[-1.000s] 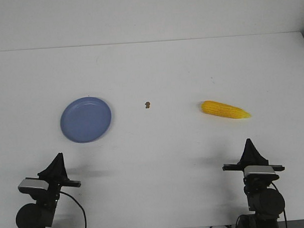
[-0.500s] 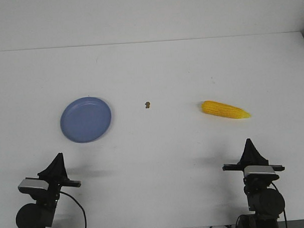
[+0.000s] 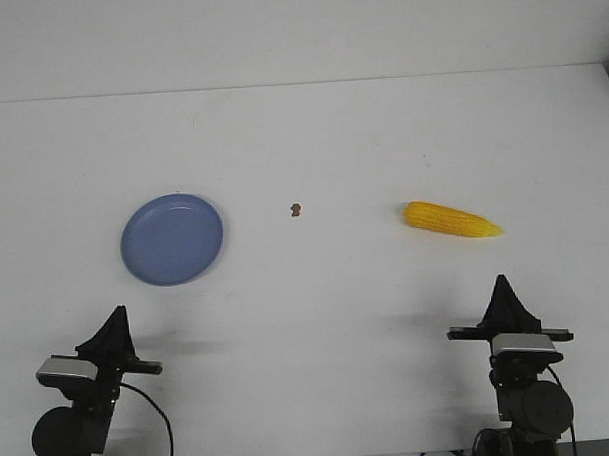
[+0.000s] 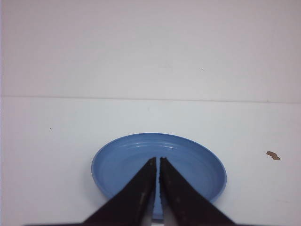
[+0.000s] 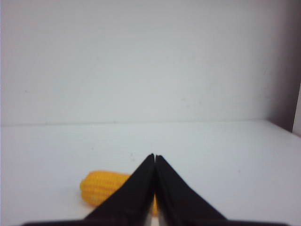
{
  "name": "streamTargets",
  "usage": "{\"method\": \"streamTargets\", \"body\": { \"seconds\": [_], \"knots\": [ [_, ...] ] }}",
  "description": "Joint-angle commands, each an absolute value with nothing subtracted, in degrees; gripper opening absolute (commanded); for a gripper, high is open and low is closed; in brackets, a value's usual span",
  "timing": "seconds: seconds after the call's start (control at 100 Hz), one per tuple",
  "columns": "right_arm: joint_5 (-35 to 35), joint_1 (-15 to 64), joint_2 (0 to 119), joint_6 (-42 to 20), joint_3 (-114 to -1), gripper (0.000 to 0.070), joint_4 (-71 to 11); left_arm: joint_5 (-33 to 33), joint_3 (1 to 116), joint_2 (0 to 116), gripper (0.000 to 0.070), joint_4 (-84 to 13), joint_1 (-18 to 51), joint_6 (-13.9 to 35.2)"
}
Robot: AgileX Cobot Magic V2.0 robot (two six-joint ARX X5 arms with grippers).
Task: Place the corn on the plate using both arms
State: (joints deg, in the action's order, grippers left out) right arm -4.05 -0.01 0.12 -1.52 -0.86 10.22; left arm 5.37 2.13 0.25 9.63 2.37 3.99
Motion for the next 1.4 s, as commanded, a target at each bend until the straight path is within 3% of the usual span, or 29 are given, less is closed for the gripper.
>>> {"method": "streamTargets", "body": {
  "seconds": [0.0, 0.12, 0.35, 0.67, 0.82, 0.98, 1.3, 1.34, 1.39],
  "knots": [
    [-3.9, -0.1, 0.1, -1.6, -1.7, 0.0, 11.1, 5.3, 4.2, 0.2, 0.0012, 10.0, 2.3, 4.3],
    [-3.9, -0.1, 0.1, -2.0, -5.7, 0.0, 8.1, 3.5, 9.7, 1.4, 0.0012, 5.5, 2.3, 5.0],
    [-4.1, -0.1, 4.5, -2.0, -19.3, 0.0, -5.5, 0.9, 26.0, 11.3, 0.0012, -8.3, 2.3, 5.6],
    [-4.1, -0.1, 22.3, -2.0, -43.7, 0.0, -33.6, 0.9, 50.4, 32.0, 0.0012, -26.5, 2.3, 4.5],
    [-2.9, -0.1, 29.8, -2.0, -51.3, 0.0, -42.9, 0.9, 56.2, 38.1, 0.0012, -31.7, 2.3, 4.6],
    [0.7, -0.1, 33.3, -2.2, -53.4, 0.0, -44.6, 1.1, 56.9, 40.5, 0.0012, -33.2, 2.3, 4.6],
    [0.6, -0.1, 33.4, -2.2, -53.4, 0.0004, -44.6, 1.1, 56.9, 39.6, 0.0019, -33.4, 2.3, 4.6],
    [0.6, -0.1, 33.4, -2.2, -53.4, 0.0022, -44.8, 1.1, 56.9, 39.6, 0.0038, -33.5, 2.3, 4.6],
    [0.6, -0.1, 33.4, -2.2, -53.4, 0.0082, -44.9, 1.1, 56.9, 39.6, 0.0115, -33.5, 2.3, 4.6]
  ]
}}
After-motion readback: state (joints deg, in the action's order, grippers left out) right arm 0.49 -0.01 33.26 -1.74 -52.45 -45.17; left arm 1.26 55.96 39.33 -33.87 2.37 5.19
